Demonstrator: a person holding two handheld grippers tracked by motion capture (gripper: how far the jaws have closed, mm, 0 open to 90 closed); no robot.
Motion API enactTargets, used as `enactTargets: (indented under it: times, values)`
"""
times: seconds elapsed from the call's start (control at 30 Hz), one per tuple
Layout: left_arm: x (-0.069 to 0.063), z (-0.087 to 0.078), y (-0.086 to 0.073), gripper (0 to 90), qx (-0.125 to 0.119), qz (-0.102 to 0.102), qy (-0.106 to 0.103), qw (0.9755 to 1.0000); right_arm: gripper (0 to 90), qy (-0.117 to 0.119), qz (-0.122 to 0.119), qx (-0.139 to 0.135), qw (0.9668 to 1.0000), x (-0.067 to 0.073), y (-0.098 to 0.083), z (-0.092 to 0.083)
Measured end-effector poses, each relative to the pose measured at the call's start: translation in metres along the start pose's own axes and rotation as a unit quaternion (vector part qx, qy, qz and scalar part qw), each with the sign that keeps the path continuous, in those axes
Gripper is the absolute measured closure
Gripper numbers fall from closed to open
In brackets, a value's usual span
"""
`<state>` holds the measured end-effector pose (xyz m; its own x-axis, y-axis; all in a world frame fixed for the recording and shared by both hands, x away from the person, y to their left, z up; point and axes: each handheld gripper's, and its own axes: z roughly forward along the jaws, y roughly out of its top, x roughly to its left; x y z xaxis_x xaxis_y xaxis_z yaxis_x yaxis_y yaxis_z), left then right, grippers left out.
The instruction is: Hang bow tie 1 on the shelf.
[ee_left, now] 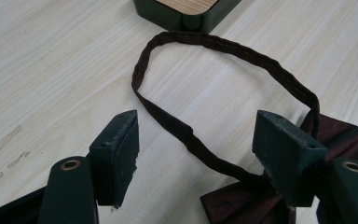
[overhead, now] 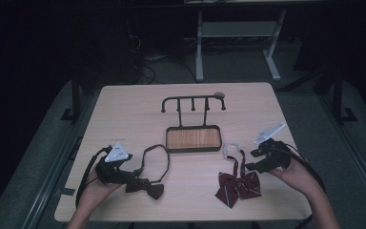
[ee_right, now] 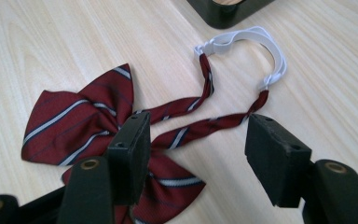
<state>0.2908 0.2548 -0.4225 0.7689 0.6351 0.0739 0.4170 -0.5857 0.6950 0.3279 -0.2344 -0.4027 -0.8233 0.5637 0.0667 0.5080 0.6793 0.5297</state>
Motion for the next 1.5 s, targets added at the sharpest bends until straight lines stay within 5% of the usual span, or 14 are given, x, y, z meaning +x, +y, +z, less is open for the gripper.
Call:
enactTargets:
  times: [0.57,1.03,1.5]
  values:
    - [0.001,0.0,0.0,32.0,-0.006,0.001,0.002,1.0,45.0,-0.011,-0.02,0.032,0.9992,-0.017,0.034,0.014]
    - [0.002,0.0,0.0,32.1,-0.003,0.001,0.001,1.0,50.3,-0.009,0.007,0.076,0.9971,-0.04,0.044,0.039]
    - [0.003,-0.002,0.0,32.0,-0.007,0.002,0.004,1.0,55.6,-0.018,0.014,0.11,0.9937,-0.048,0.048,0.055]
